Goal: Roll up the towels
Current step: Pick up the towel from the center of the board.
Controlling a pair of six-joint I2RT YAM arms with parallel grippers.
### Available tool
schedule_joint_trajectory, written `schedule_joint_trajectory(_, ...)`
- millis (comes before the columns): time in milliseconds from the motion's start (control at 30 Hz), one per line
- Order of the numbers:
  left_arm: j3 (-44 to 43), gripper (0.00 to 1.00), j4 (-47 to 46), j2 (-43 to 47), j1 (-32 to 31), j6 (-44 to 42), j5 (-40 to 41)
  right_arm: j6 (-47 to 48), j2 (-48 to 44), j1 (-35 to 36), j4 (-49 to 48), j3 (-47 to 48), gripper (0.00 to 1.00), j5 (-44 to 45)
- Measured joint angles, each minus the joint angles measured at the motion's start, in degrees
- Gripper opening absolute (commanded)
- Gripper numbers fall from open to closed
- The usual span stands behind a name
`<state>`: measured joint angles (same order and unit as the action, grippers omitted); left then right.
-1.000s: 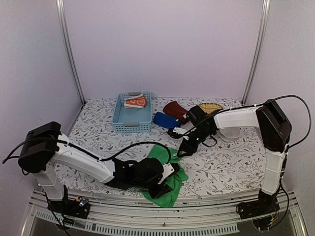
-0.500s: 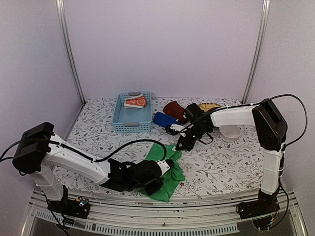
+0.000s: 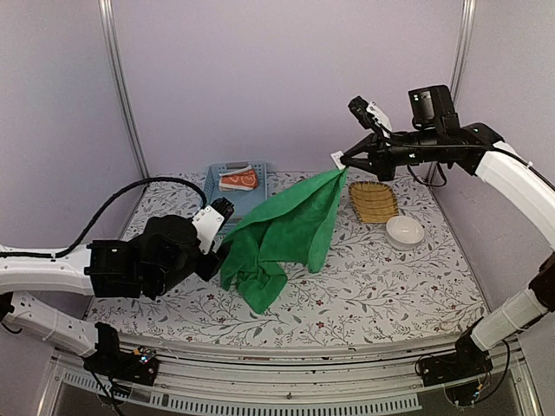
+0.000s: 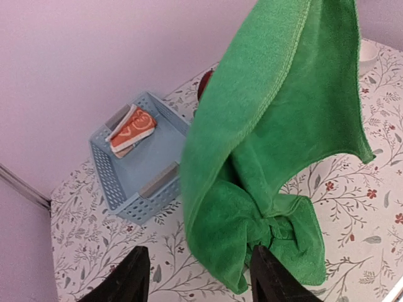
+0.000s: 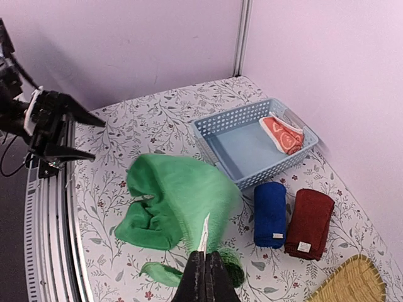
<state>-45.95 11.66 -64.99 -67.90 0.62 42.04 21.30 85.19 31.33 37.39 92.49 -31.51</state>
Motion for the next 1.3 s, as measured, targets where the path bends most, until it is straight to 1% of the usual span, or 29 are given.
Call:
schedule_joint_trajectory(67, 1.51, 0.56, -0.98, 2.49, 0.59, 0.26, 0.61, -0.55, -3.85, -0.02, -1.29, -5.22, 0.02, -1.90)
schedule_joint_trajectory(133, 2.97, 0.49, -1.57, 2.27, 0.68, 1.40, -0.20, -1.03, -4.63, -0.13, -1.64, -10.34, 0.02, -4.09)
schedule_joint_trajectory(233, 3.76, 0.44, -1.88, -2.10, 0.68, 3.89, -3.78, -1.20, 0.44, -1.03, -1.55, -16.63, 0.02, -6.34)
schedule_joint_trajectory(300, 4.26, 0.45, -2.27, -6.10, 0.68, 6.03, -6.25, -1.16, 4.39, -1.90, -1.09, -19.23, 0.02, -6.73)
schedule_joint_trajectory(333, 4.70, 0.47, -2.40, -8.09, 0.68, 7.37, -7.23, -1.16, 6.08, -2.40, -0.92, -20.41, 0.02, -6.93)
schedule_joint_trajectory(400, 5.51, 0.53, -2.40, -11.30, 0.87, 10.03, -8.70, -1.14, 7.61, -3.15, -0.37, -21.55, 0.02, -7.32)
schedule_joint_trajectory(467, 6.08, 0.54, -2.38, -13.18, 1.81, 12.66, -10.14, -1.07, 7.78, -3.89, -0.50, -21.70, 0.02, -8.15)
schedule_joint_trajectory(533, 6.69, 0.54, -2.62, -13.90, 4.48, 15.52, -11.89, -0.96, 7.65, -4.48, -1.25, -21.70, 0.02, -8.90)
schedule_joint_trajectory(600, 7.58, 0.52, -3.72, -13.77, 8.68, 18.32, -13.88, -0.90, 7.67, -4.79, -1.77, -21.75, 0.02, -9.35)
schedule_joint_trajectory(667, 8.92, 0.50, -5.81, -13.49, 14.40, 20.94, -16.00, -0.50, 7.67, -5.11, -2.51, -22.03, 0.02, -9.62)
schedule_joint_trajectory(767, 11.61, 0.42, -10.67, -12.81, 22.18, 23.71, -19.47, 0.09, 7.69, -5.60, -4.20, -23.74, 0.02, -10.36)
schedule_joint_trajectory(833, 13.57, 0.27, -15.21, -13.03, 26.80, 24.57, -23.61, 0.28, 7.80, -6.03, -4.39, -24.70, 0.02, -10.97)
schedule_joint_trajectory(900, 14.05, 0.13, -19.04, -14.67, 29.59, 24.44, -27.65, 0.37, 7.91, -6.62, -4.44, -25.03, 0.02, -11.19)
schedule_joint_trajectory(933, 13.84, 0.08, -21.27, -16.22, 30.27, 23.93, -30.38, 0.37, 7.91, -6.88, -4.46, -25.07, 0.02, -11.28)
schedule_joint_trajectory(967, 13.27, 0.05, -23.23, -18.01, 30.38, 23.47, -33.51, 0.37, 7.91, -7.26, -4.59, -25.07, 0.02, -11.34)
schedule_joint_trajectory(1033, 11.47, 0.01, -26.08, -21.92, 30.05, 22.86, -39.65, 0.39, 7.91, -7.87, -4.76, -25.07, 0.02, -11.37)
schedule_joint_trajectory(1100, 8.26, 0.00, -28.04, -26.95, 29.33, 21.88, -46.62, 0.42, 7.91, -8.44, -4.87, -25.07, 0.02, -11.39)
schedule_joint_trajectory(1233, 2.49, 0.00, -28.11, -34.10, 27.30, 20.22, -53.59, 0.42, 7.91, -9.07, -4.87, -25.05, 0.02, -11.47)
schedule_joint_trajectory(1300, -0.07, 0.00, -26.97, -37.20, 25.86, 19.74, -55.65, 0.42, 7.91, -9.33, -4.85, -25.05, 0.02, -11.50)
